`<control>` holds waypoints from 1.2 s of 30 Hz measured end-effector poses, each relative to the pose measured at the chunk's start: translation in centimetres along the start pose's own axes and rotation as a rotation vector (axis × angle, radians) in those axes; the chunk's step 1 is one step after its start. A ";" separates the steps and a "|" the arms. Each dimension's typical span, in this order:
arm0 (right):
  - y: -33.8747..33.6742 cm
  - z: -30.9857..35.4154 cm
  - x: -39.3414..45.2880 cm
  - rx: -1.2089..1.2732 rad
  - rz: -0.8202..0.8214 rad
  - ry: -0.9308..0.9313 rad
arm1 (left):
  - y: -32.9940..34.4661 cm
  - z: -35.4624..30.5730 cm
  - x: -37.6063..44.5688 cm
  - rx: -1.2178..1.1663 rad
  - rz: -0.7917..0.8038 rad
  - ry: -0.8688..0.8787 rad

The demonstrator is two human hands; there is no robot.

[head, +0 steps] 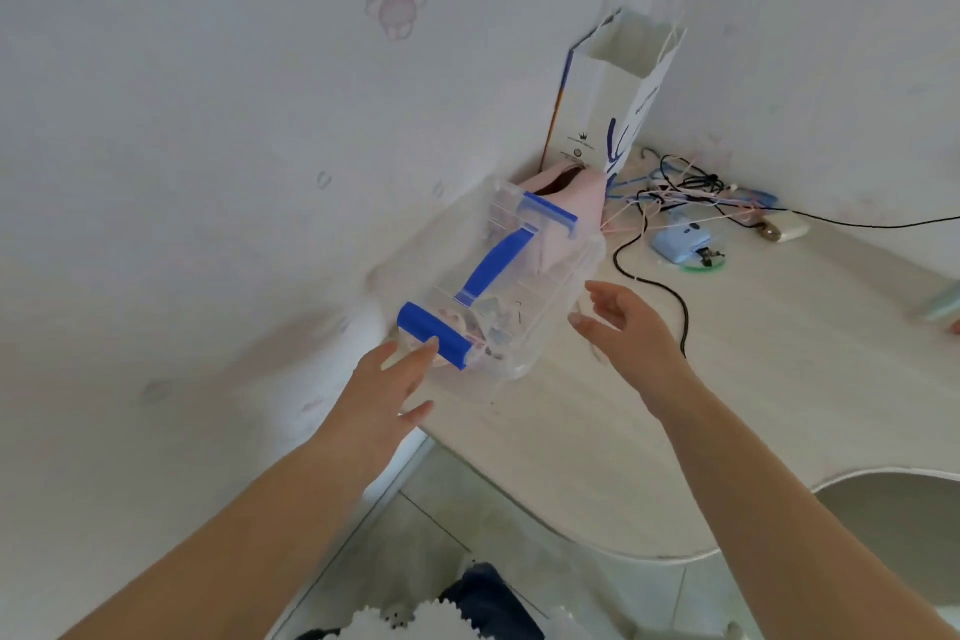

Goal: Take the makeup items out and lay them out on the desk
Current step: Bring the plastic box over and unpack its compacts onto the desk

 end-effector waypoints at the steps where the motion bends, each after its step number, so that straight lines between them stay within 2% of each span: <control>1: -0.2 0.0 1.8 -0.025 0.002 0.004 | 0.5 0.0 0.6 -0.029 -0.029 -0.008; 3: -0.7 0.1 5.1 -0.092 0.014 -0.008 | 1.2 0.1 1.8 -0.060 -0.078 -0.020; 7: -1.6 1.0 10.9 -0.247 0.006 -0.085 | 2.4 0.0 2.5 -0.043 -0.029 0.001; 10: -1.4 1.6 14.7 -0.326 0.077 -0.121 | 3.0 0.0 2.9 -0.083 -0.050 0.018; 18: 0.2 1.3 20.3 -0.432 0.236 -0.173 | 4.1 0.6 3.6 -0.166 -0.283 0.012; 26: 0.9 1.3 22.0 -0.416 0.321 -0.095 | 4.7 0.5 3.8 -0.119 -0.374 0.022; 36: -2.4 -0.7 15.8 -0.121 0.226 0.069 | 1.7 0.1 3.0 -0.037 -0.307 0.042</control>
Point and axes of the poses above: each hand's wrist, its own x-axis towards the middle knuckle, its own y-axis out of the palm, z = x × y, the point moved 2 cm from there along x, towards the middle knuckle, and after that the axes turned 6 degrees about y, right-handed, at the moved point
